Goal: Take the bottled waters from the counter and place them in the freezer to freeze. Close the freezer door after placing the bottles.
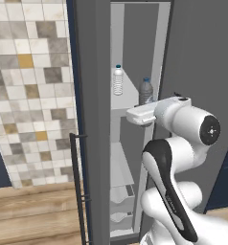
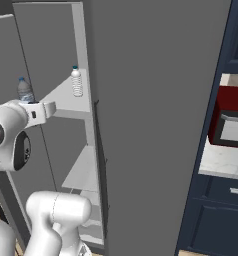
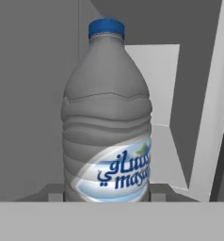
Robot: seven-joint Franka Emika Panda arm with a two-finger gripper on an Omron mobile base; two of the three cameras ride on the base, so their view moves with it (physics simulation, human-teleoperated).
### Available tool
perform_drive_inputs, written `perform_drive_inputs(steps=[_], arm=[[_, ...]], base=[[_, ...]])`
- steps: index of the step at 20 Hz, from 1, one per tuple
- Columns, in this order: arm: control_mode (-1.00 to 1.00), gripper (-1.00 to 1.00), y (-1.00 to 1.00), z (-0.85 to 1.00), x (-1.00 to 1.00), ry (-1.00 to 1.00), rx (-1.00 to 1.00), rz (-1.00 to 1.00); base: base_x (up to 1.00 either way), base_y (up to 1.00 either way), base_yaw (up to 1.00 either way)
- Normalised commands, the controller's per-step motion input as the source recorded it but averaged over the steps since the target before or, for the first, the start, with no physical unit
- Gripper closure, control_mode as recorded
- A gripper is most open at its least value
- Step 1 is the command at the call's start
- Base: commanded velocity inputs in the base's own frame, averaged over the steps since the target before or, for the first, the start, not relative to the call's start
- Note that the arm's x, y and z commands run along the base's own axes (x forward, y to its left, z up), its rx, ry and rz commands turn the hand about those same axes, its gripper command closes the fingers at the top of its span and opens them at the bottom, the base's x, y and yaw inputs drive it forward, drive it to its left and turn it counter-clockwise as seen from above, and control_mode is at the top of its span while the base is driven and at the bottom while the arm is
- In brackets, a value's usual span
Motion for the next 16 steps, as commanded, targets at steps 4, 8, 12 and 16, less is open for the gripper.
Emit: perform_drive_inputs(steps=[4, 8, 12, 16], arm=[[-1.0, 1.0, 0.0, 0.0, 0.15, -0.02, 0.01, -0.04], [-1.0, 1.0, 0.0, 0.0, 0.24, -0.02, 0.0, -0.03], [-1.0, 1.0, 0.0, 0.0, 0.4, -0.03, 0.0, -0.02], [-1.0, 1.0, 0.0, 0.0, 0.43, -0.02, 0.0, 0.0]], base=[[0.0, 0.0, 0.0], [0.0, 0.0, 0.0], [0.0, 0.0, 0.0], [0.0, 0.0, 0.0]])
